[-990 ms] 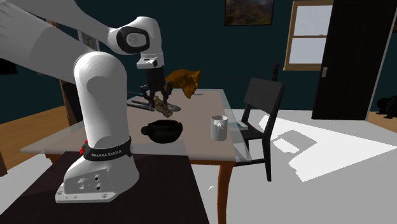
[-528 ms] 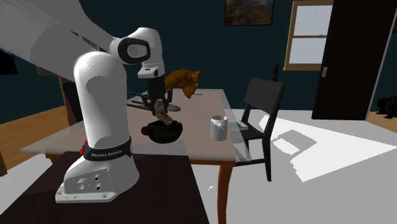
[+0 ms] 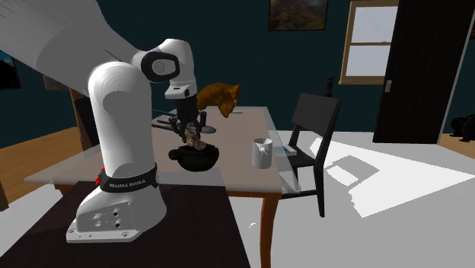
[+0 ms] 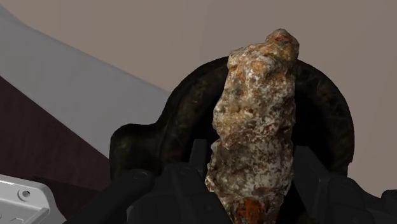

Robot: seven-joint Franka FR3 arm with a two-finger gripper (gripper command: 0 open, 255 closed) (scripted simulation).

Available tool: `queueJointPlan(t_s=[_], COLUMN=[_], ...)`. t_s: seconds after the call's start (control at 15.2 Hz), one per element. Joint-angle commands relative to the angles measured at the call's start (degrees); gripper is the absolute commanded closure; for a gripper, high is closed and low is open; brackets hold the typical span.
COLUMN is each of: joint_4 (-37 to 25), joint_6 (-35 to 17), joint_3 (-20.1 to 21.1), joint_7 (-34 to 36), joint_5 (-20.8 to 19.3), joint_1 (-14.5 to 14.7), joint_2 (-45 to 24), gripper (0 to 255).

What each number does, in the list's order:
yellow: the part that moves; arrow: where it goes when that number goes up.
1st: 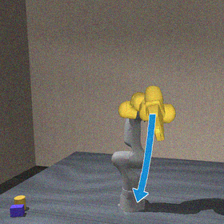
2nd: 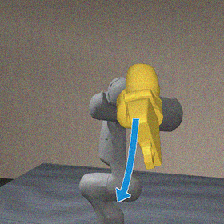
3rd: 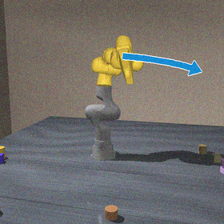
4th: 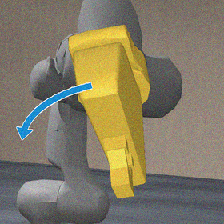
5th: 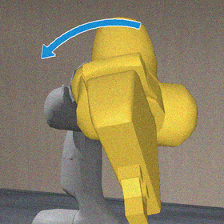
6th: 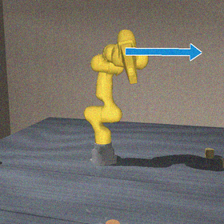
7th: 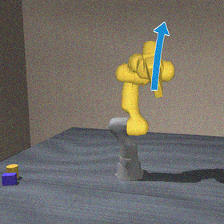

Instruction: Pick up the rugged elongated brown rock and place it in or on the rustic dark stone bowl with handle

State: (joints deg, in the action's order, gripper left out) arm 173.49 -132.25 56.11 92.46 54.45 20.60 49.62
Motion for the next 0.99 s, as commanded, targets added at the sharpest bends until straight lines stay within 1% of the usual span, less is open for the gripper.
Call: queueJointPlan(t_s=[0.0,0.07,0.4,0.53,0.66,0.92], joint_4=[0.0,0.0,0.0,-0.7,-1.8,-1.8], joint_6=[-0.1,-0.1,-0.1,6.7,12.1,12.1], joint_3=[0.0,0.0,0.0,-4.5,-8.3,-8.3], joint_7=[0.0,0.0,0.0,1.5,2.6,2.6], joint_5=[0.0,0.0,0.0,-4.1,-7.8,-7.7], joint_1=[0.0,0.0,0.0,1.4,1.8,1.8], joint_2=[0.0,0.0,0.0,6.0,10.3,10.3], gripper=[255,0,0,0,0,0])
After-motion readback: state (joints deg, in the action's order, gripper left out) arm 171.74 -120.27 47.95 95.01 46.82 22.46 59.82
